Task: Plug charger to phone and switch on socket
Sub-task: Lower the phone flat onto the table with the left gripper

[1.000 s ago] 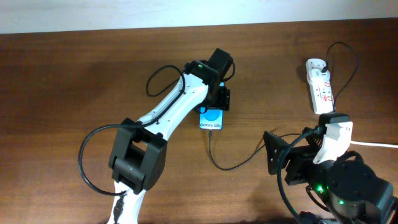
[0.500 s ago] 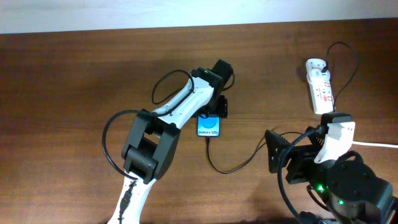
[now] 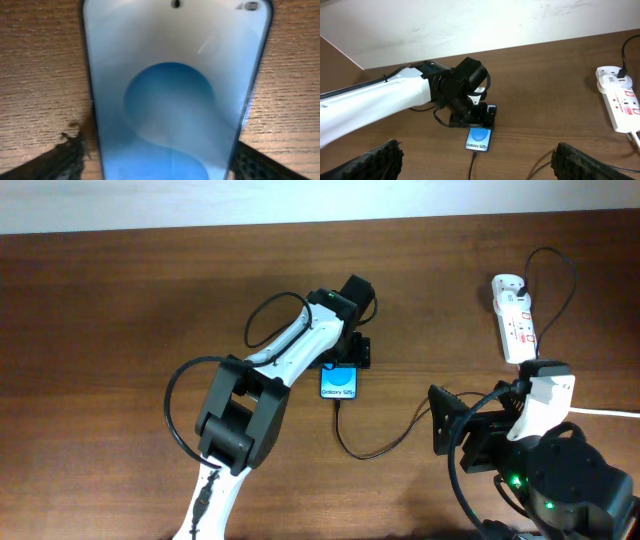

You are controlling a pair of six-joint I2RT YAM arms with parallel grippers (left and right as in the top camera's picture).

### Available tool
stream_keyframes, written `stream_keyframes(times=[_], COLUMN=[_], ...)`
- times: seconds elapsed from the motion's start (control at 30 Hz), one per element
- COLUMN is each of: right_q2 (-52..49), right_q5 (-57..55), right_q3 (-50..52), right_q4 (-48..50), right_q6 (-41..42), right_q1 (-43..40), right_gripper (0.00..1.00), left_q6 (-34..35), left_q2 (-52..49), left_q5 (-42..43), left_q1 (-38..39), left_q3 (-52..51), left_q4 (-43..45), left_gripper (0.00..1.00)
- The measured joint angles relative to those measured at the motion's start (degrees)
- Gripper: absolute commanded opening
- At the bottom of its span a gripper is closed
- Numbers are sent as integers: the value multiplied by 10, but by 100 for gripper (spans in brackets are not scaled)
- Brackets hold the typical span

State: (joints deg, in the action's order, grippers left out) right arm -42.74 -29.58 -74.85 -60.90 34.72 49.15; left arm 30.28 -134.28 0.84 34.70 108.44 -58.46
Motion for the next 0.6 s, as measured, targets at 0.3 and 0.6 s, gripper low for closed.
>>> stream_keyframes(times=[0.3, 0.6], right_q2=[-45, -52], right_q5=[0, 0], right_q3=[0, 0], right_q4=[0, 0], right_q6=[0, 0], right_q1=[0, 0], right_gripper=[99, 99], left_q6=[103, 186], left_q2=[-1, -1], left_q5=[9, 54], left_q1=[0, -14], left_q3=[1, 1], left_q4=[-49, -49], left_gripper=[99, 99])
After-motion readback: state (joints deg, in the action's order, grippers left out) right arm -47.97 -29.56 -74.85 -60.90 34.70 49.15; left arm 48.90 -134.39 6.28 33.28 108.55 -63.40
